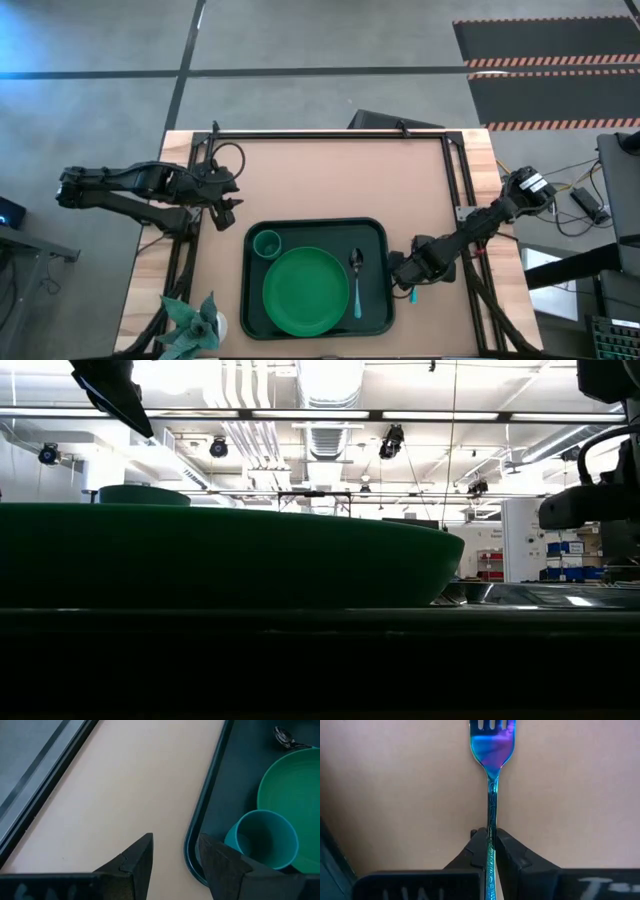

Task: Pick and place plate/cup/fork/spoon on tray
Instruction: Put the iridescent fork on the dark green tray

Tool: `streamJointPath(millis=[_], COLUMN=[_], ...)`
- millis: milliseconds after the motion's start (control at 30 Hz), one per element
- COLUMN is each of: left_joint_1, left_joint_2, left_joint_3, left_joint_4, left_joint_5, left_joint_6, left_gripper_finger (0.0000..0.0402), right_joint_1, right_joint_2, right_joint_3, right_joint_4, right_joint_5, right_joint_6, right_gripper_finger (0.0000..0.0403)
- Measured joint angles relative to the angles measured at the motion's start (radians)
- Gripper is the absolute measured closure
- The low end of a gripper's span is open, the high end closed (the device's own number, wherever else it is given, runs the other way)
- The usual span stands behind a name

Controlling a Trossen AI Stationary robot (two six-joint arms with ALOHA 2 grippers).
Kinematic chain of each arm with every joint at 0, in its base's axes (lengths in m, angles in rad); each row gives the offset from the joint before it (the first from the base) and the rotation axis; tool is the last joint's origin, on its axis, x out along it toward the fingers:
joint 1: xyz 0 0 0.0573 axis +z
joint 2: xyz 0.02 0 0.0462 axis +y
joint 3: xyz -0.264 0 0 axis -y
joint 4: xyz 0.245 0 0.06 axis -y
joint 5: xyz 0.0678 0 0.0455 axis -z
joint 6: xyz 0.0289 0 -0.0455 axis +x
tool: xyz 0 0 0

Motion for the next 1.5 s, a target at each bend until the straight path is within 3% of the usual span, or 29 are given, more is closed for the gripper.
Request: streamJointPath(millis=[167, 500, 700, 1000, 1500], left_joint_1=[0.0, 0.0, 0.0, 0.0, 0.0], left_joint_2=[-0.001, 0.001, 0.0, 0.0, 0.004], left_joint_3=[-0.001, -0.001, -0.002, -0.002, -0.016], left_joint_4=[0.0, 0.0, 0.0, 0.0, 0.0], left_joint_5=[0.0, 0.0, 0.0, 0.011, 0.036], left_joint_6=[0.0, 0.0, 0.0, 0.0, -0.002], left_gripper_finger=[0.0261, 0.0261, 0.0261, 0.0261, 0.0261], right_joint_1=[0.0, 0.0, -0.001, 0.002, 0.0], right_joint_2=[-0.002, 0.09, 0.244, 0.4, 0.407], right_joint_3=[0.105, 0.674, 0.854, 0.843, 0.605], right_joint_4=[-0.098, -0.579, -0.613, -0.446, -0.13], right_joint_5=[0.053, 0.193, 0.255, 0.235, 0.2], right_joint_6=[-0.031, -0.185, -0.25, -0.264, -0.271], right_gripper_finger=[0.0393, 0.0394, 0.0394, 0.0394, 0.0395])
